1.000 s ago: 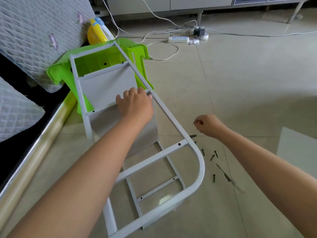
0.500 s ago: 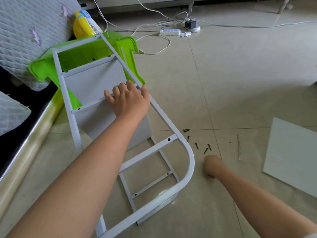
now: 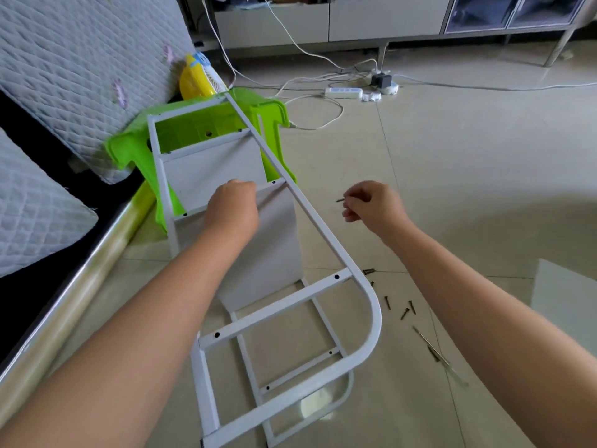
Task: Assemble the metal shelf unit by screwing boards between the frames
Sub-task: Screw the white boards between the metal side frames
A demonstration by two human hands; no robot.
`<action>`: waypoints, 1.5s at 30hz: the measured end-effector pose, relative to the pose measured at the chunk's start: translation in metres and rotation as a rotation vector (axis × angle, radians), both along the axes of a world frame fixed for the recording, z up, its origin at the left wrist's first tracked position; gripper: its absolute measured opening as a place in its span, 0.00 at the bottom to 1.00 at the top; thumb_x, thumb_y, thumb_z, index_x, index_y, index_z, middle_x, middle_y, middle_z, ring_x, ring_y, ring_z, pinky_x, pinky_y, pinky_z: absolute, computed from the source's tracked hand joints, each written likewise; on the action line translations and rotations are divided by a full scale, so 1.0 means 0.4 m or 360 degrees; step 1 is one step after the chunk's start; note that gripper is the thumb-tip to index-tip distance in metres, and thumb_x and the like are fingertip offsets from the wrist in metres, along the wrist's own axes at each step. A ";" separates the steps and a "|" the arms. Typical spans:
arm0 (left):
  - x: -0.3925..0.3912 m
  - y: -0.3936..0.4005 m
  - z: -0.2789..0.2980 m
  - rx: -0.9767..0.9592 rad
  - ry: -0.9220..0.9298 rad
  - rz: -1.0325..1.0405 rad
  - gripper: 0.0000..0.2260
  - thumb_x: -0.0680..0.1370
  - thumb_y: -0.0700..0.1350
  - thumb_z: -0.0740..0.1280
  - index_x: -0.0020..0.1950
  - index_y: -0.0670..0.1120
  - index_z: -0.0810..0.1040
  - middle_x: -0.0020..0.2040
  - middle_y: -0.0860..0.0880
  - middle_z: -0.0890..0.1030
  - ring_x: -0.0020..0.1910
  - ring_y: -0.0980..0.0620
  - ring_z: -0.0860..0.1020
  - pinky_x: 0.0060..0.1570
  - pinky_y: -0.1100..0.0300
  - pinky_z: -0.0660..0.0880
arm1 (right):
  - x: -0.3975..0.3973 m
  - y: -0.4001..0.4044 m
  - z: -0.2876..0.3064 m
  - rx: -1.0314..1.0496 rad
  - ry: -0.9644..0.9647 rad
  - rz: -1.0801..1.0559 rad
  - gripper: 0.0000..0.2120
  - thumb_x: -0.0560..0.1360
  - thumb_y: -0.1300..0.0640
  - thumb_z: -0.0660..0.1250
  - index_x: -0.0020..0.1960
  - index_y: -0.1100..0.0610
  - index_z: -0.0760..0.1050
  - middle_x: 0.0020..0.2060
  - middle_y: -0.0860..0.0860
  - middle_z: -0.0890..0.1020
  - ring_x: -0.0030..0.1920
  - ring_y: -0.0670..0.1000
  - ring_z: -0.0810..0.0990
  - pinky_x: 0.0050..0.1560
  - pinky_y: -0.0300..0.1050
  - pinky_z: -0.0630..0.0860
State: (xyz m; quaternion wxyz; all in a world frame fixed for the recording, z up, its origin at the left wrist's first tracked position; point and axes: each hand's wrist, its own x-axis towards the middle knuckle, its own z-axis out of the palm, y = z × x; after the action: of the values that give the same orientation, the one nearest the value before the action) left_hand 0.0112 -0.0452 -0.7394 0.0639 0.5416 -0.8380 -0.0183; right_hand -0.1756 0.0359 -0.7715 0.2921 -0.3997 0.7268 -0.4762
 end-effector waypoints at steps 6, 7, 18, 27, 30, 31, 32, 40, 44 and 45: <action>0.041 -0.029 0.030 0.0058 0.0035 -0.0074 0.16 0.76 0.36 0.60 0.58 0.50 0.79 0.57 0.41 0.78 0.56 0.40 0.75 0.51 0.54 0.73 | 0.131 -0.108 0.113 -0.0259 0.0264 0.0290 0.09 0.74 0.67 0.62 0.38 0.57 0.74 0.39 0.57 0.82 0.40 0.54 0.80 0.46 0.45 0.75; 0.044 -0.030 0.031 0.0059 0.0042 -0.0113 0.16 0.76 0.37 0.60 0.58 0.50 0.79 0.56 0.42 0.79 0.57 0.40 0.75 0.51 0.55 0.73 | 0.139 -0.119 0.111 -0.0231 0.0355 0.0294 0.06 0.74 0.66 0.63 0.42 0.59 0.77 0.41 0.57 0.84 0.43 0.54 0.81 0.48 0.45 0.74; 0.084 -0.036 0.035 0.0117 0.0013 -0.0204 0.08 0.77 0.45 0.65 0.51 0.43 0.80 0.50 0.41 0.80 0.53 0.40 0.76 0.43 0.59 0.69 | 0.159 -0.125 0.087 -0.0093 0.0580 0.0111 0.07 0.73 0.65 0.62 0.45 0.62 0.80 0.44 0.58 0.83 0.48 0.56 0.79 0.37 0.41 0.68; 0.176 -0.027 0.030 0.0219 -0.0024 -0.0007 0.19 0.78 0.44 0.63 0.29 0.43 0.61 0.29 0.48 0.64 0.40 0.44 0.68 0.39 0.57 0.62 | 0.160 -0.125 0.103 -0.0024 0.0772 0.0106 0.08 0.73 0.64 0.62 0.47 0.61 0.79 0.45 0.55 0.83 0.48 0.54 0.79 0.29 0.28 0.62; 0.183 -0.025 0.015 0.0214 0.0058 -0.0038 0.14 0.78 0.43 0.62 0.33 0.43 0.67 0.30 0.49 0.64 0.41 0.43 0.70 0.39 0.57 0.63 | 0.164 -0.123 0.106 -0.0030 0.0812 0.0131 0.08 0.73 0.64 0.61 0.48 0.61 0.79 0.46 0.56 0.83 0.48 0.55 0.79 0.33 0.36 0.67; 0.187 -0.020 0.008 0.0159 0.0083 -0.0059 0.14 0.79 0.44 0.61 0.34 0.43 0.68 0.31 0.48 0.65 0.43 0.42 0.72 0.39 0.57 0.63 | 0.165 -0.122 0.109 -0.0026 0.0841 0.0149 0.09 0.74 0.64 0.61 0.48 0.61 0.79 0.46 0.56 0.83 0.48 0.56 0.79 0.36 0.40 0.68; 0.190 -0.015 -0.002 0.0093 0.0130 -0.0084 0.14 0.79 0.43 0.61 0.33 0.43 0.67 0.32 0.47 0.68 0.45 0.41 0.74 0.39 0.56 0.62 | 0.164 -0.120 0.112 -0.0020 0.0911 0.0184 0.09 0.74 0.64 0.61 0.49 0.61 0.79 0.46 0.57 0.83 0.48 0.56 0.79 0.39 0.41 0.69; 0.193 -0.013 -0.028 -0.0041 0.0289 -0.0168 0.13 0.79 0.39 0.57 0.35 0.45 0.63 0.46 0.39 0.77 0.49 0.39 0.73 0.49 0.57 0.58 | 0.175 -0.135 0.159 0.0154 0.1512 0.0768 0.11 0.76 0.62 0.60 0.53 0.59 0.79 0.49 0.56 0.82 0.51 0.56 0.77 0.47 0.42 0.70; 0.192 -0.024 -0.033 -0.0058 0.0281 -0.0178 0.09 0.80 0.39 0.56 0.40 0.43 0.69 0.47 0.38 0.78 0.50 0.38 0.73 0.54 0.59 0.57 | 0.175 -0.138 0.180 0.0115 0.1499 0.0734 0.10 0.76 0.63 0.61 0.53 0.60 0.80 0.47 0.57 0.83 0.50 0.57 0.78 0.48 0.43 0.72; 0.191 -0.026 -0.033 -0.0063 0.0261 -0.0176 0.09 0.80 0.40 0.56 0.42 0.42 0.71 0.47 0.39 0.78 0.50 0.39 0.73 0.51 0.57 0.57 | 0.173 -0.139 0.184 0.0141 0.1510 0.0754 0.10 0.76 0.63 0.61 0.52 0.60 0.80 0.46 0.57 0.83 0.50 0.57 0.78 0.47 0.42 0.71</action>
State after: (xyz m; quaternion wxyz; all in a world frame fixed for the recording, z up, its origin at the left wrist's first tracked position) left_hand 0.0875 -0.0556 -0.7528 0.1418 0.4898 -0.8588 -0.0494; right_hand -0.1063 -0.0196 -0.6978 0.0475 -0.7116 0.6883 -0.1329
